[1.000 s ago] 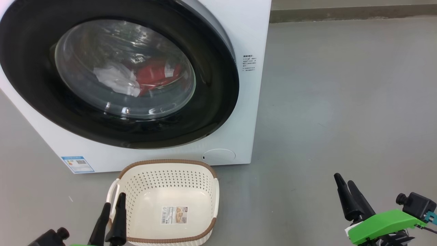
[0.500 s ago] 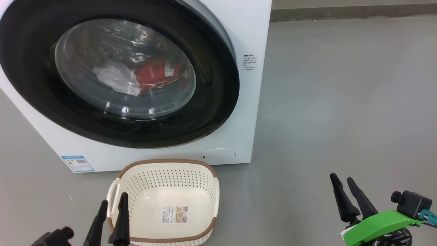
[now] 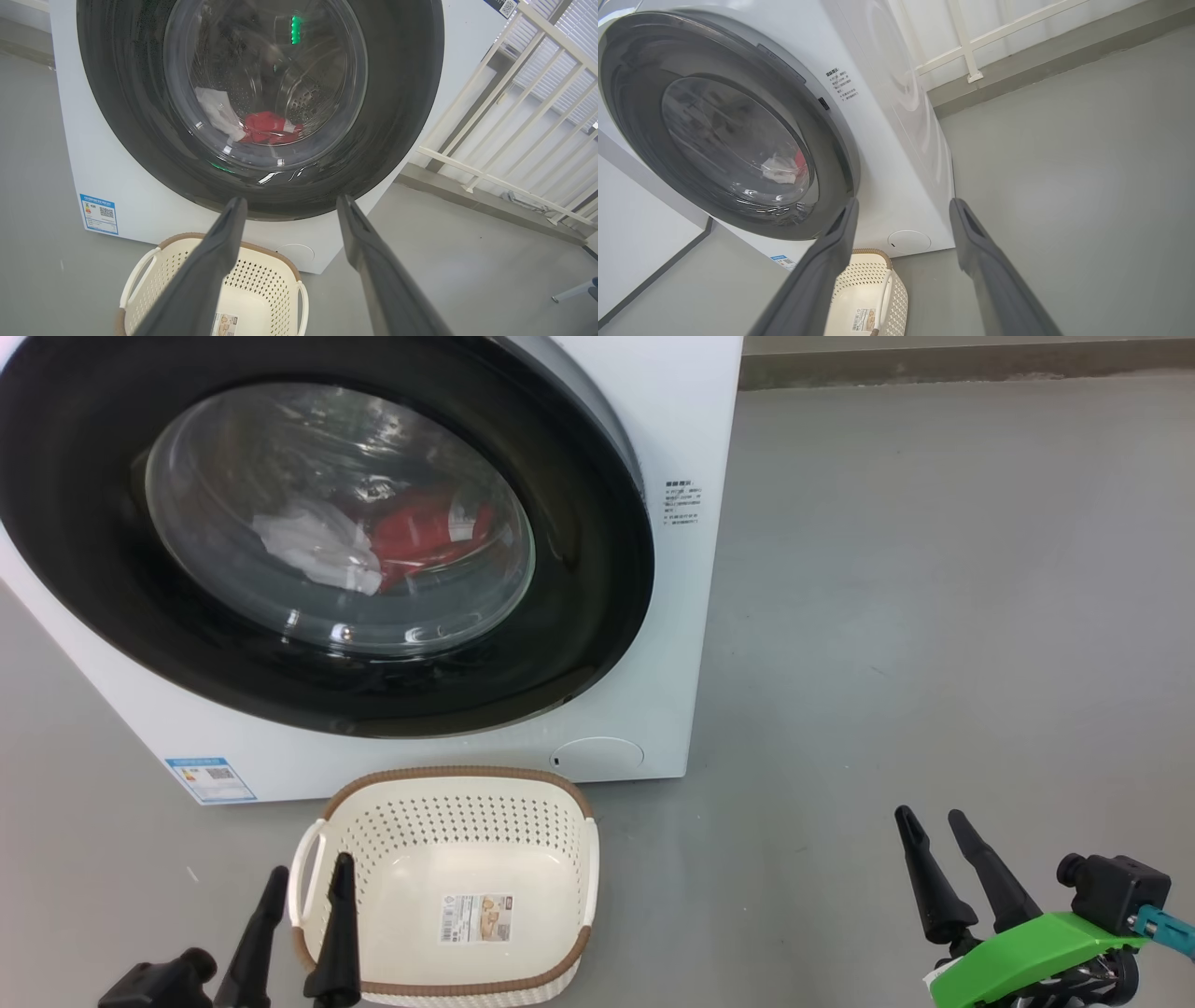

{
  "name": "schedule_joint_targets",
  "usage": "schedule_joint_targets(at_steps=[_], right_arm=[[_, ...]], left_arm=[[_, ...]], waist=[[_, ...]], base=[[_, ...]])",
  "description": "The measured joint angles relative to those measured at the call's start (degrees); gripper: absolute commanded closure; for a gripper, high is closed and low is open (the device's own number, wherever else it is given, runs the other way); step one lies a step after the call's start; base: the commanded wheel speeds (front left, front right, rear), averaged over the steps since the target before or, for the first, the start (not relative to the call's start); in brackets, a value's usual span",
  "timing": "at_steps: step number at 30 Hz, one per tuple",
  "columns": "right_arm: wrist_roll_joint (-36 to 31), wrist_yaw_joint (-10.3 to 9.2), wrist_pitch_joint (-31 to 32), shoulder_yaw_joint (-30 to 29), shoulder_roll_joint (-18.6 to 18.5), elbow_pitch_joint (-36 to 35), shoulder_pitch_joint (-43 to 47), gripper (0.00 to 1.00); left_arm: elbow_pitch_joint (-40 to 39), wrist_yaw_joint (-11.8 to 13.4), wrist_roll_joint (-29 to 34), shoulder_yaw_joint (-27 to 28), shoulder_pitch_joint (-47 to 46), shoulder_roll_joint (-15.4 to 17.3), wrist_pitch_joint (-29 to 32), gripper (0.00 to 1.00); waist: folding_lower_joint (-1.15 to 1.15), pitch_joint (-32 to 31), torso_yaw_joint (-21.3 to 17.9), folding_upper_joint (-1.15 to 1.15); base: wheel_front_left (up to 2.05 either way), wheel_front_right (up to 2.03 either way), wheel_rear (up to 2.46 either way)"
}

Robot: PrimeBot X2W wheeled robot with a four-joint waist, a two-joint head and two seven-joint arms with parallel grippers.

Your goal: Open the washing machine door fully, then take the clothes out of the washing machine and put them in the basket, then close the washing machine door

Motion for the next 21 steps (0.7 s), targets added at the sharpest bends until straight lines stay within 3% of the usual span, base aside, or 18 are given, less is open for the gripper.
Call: schedule_joint_targets(at_steps=[21], right_arm=[[-11.15, 0.01, -3.42, -0.31, -1.34, -1.26, 1.72, 0.0]], left_arm=[[-1.19, 0.34, 14.44, -0.33, 1.41, 0.13, -3.39, 0.0]], waist=[[0.0, -0.63, -0.08, 0.0]], base=[[0.0, 0.0, 0.0]])
